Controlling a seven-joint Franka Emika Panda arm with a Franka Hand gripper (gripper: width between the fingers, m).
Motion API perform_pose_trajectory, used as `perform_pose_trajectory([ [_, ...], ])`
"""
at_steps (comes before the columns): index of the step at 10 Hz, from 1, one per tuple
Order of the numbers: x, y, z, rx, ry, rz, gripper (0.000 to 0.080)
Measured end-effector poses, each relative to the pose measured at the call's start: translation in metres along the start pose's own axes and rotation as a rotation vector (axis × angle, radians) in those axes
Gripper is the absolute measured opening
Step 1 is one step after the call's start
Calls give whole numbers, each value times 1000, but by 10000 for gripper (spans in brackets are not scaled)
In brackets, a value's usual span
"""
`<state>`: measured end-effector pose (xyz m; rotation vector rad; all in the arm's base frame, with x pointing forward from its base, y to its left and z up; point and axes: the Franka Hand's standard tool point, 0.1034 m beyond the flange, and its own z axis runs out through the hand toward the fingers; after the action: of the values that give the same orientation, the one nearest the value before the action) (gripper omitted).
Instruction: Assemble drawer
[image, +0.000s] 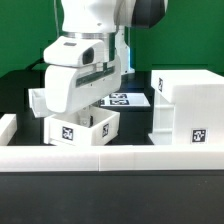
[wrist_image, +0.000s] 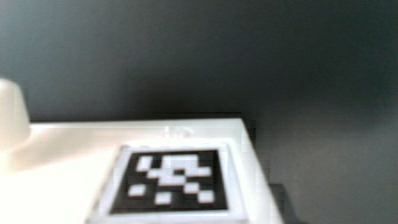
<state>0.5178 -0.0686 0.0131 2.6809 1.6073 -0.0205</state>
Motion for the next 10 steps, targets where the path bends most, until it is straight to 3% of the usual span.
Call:
perform_pose_trajectory([
  [6,7,-1,-1,-10,-47,-419,41],
  [10,6,-1,0,-9,-48,-411,42],
])
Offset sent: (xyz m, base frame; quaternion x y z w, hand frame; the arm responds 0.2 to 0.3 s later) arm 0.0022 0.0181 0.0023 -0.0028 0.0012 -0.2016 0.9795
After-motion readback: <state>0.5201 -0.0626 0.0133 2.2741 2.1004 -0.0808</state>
